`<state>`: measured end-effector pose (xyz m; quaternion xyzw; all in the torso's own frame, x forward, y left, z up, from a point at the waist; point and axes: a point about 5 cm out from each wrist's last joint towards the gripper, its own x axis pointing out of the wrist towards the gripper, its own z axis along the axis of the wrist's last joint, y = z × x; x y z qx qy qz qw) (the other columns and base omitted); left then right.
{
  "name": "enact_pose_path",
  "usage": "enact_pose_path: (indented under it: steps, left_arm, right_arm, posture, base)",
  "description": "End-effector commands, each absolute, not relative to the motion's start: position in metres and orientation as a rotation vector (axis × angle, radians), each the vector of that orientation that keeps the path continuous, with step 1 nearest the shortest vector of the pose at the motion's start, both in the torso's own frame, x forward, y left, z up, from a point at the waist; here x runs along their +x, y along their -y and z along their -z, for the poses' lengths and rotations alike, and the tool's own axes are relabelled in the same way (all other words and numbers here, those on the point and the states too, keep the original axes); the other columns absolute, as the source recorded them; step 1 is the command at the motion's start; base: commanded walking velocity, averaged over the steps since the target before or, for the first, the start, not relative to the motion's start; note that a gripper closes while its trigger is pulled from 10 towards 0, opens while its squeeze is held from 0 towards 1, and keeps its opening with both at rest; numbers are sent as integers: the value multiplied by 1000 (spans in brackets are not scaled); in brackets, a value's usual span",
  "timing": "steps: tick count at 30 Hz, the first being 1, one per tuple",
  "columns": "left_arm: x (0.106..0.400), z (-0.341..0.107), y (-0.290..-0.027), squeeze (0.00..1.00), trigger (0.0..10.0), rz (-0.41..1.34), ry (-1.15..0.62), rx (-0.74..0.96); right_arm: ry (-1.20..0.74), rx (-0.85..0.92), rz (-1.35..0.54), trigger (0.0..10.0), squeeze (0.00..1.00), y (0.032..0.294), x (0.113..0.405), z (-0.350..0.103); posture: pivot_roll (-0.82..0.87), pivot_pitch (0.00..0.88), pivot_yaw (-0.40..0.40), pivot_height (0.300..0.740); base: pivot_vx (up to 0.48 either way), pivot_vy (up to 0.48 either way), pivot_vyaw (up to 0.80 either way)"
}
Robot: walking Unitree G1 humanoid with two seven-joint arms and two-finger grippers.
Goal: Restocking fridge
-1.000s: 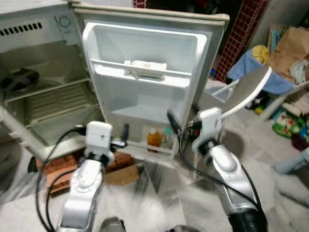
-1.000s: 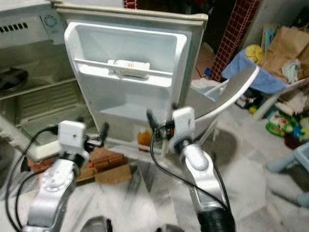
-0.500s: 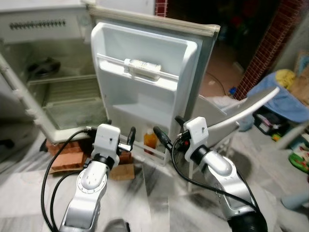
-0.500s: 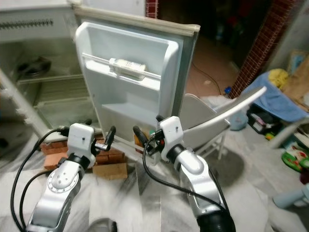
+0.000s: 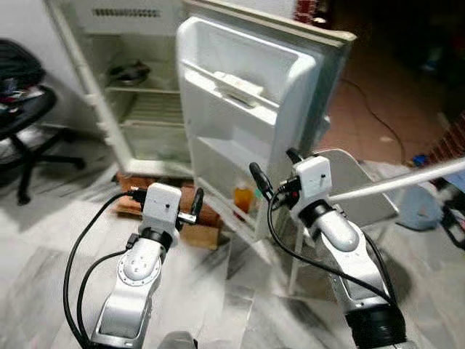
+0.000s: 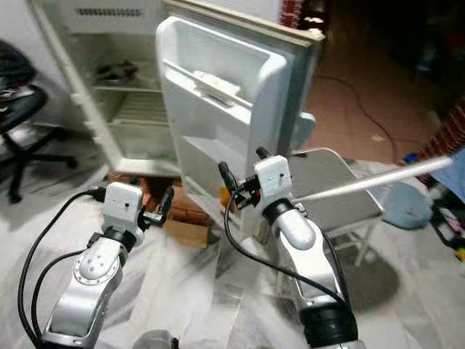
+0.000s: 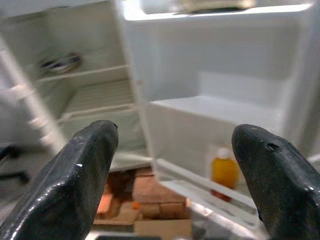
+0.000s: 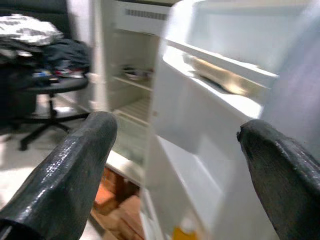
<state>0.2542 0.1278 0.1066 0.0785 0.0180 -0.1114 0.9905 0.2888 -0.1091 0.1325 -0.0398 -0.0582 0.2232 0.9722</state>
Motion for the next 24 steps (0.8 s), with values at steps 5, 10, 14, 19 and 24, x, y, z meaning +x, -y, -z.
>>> enact_pose_path:
  steps: [5,10,14,19,24]
  left_arm:
    - [254,-103,-138,0,10000,189,-66,168]
    - [253,-102,-139,0,10000,192,-74,182]
    - [253,-104,-134,0,10000,207,-59,163]
    - [252,-105,-133,0,10000,216,-50,152]
    - [252,-106,-132,0,10000,222,-48,154]
  right_arm:
    - [147,-87,-449,10000,0,105,292,-139]
    - [166,-69,-416,10000,0,107,293,-141]
    - [167,-68,-409,10000,0,109,293,-141]
    - [174,-52,-433,10000,0,108,290,-141]
    - [168,-41,-479,10000,0,105,286,-140]
  posture:
    - [95,30,-16,740]
    - [94,32,-15,740]
    - [95,34,-15,740]
    - [95,34,-14,740]
    - [95,33,-13,740]
  base:
    - [397,0,679]
    - [472,0,246]
    - [171,0,0]
    - [0,0,0]
    - [0,0,0]
